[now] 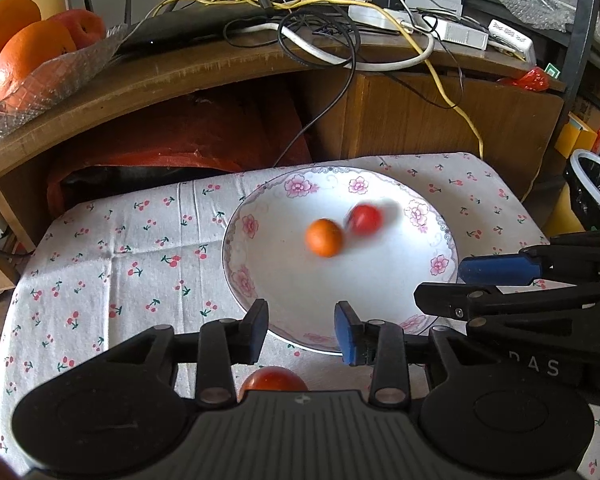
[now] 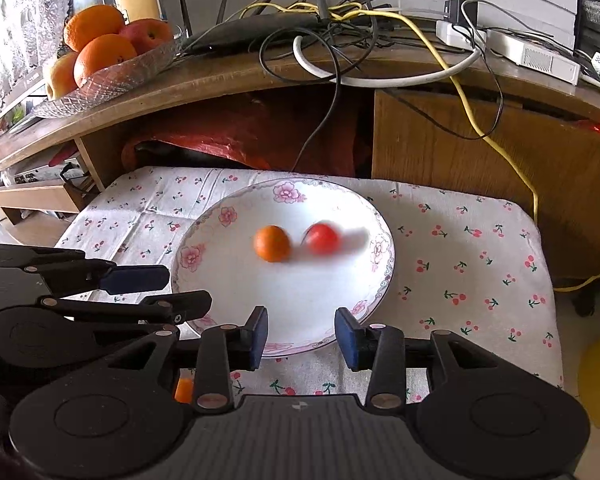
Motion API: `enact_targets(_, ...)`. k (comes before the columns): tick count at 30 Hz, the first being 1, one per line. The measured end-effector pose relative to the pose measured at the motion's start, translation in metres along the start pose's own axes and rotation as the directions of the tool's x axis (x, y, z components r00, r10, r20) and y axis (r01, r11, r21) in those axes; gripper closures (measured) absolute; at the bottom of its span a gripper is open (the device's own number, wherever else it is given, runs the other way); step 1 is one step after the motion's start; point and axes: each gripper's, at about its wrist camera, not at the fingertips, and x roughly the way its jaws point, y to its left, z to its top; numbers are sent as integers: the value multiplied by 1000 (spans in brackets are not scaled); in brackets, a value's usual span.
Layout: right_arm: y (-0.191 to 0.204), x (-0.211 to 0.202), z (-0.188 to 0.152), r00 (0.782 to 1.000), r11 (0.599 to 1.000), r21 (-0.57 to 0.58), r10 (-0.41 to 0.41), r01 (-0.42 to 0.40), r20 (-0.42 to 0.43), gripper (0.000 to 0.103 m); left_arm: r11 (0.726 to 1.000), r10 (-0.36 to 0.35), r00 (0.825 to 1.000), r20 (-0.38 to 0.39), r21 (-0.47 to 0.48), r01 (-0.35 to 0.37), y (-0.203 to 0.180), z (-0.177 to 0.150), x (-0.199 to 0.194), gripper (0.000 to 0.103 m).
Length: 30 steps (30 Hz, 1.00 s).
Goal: Organize fruits
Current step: 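Open the right gripper to drop the mandarin in the bowl while the left releases the tomato, then move both grippers back toward the remaining fruits on the cloth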
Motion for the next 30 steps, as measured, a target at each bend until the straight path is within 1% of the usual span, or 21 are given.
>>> enact_targets(10, 3, -8, -5, 1000, 1000, -16, 12, -12, -3, 68, 1000, -7, 1000, 2, 17, 7, 0, -5, -9, 59)
enact_targets(19, 12, -19, -12, 999, 998, -37, 43, -43, -12, 68, 999, -25, 1000, 4, 42, 25, 3, -14, -25, 59)
enact_targets(25, 23, -20, -21, 997, 996, -65, 55, -58, -45, 68, 997, -30, 999, -10, 69, 31, 6, -27, -36, 59)
enact_targets(30, 31, -20, -28, 995, 993, -89, 67, -73, -71, 68, 996, -54, 998, -17, 71, 55, 11, -35, -45, 59)
